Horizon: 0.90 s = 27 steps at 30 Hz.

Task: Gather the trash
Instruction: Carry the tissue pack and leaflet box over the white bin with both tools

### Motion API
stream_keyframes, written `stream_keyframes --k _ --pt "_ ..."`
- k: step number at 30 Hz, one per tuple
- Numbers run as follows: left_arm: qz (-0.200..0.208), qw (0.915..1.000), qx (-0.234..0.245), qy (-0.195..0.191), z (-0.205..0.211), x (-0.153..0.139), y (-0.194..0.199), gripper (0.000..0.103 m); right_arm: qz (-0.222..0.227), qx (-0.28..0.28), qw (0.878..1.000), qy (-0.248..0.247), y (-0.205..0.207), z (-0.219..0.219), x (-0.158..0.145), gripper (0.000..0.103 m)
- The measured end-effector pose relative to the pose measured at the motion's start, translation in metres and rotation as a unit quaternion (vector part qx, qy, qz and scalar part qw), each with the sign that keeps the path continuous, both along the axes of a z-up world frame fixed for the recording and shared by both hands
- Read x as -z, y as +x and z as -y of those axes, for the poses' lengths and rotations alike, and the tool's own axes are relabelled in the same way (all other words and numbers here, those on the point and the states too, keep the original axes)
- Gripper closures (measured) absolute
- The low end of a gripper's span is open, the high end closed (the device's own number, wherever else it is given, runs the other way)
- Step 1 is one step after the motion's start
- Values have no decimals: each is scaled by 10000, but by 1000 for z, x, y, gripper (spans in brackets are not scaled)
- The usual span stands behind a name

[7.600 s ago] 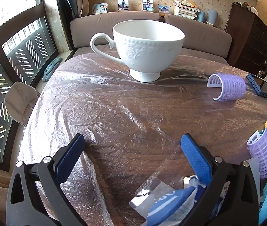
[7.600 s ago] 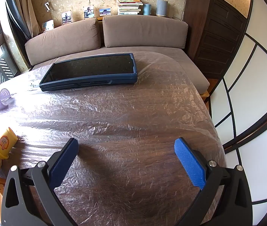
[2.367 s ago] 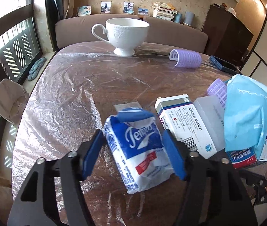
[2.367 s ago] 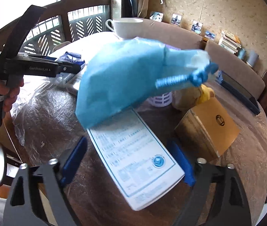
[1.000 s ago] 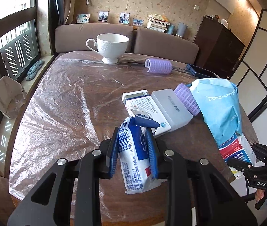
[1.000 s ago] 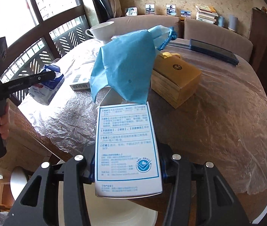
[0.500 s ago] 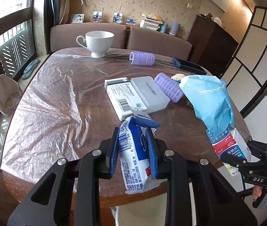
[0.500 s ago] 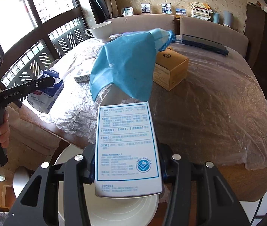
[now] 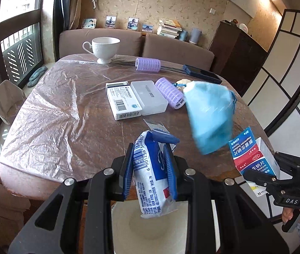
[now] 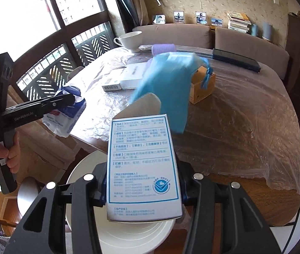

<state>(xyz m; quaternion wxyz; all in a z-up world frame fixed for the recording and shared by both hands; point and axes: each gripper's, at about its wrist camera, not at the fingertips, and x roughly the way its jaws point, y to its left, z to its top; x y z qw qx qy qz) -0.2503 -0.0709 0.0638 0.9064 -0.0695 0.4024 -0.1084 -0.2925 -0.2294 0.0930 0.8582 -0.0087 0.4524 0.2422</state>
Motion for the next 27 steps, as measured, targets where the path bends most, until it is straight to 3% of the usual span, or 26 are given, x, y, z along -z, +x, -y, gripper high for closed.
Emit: stream_keyframes --k 12,21,27 --pt "-73 9998 -144 -95 6 6 -37 73 -208 -162 9996 56 -35 0 11 56" --pt "-260 9987 385 -195 5 18 -59 73 -432 238 9988 -33 -61 -22 25 56" --pt "-530 9947 859 -180 5 40 -75 73 -614 550 9965 -112 -80 -38 42 56"
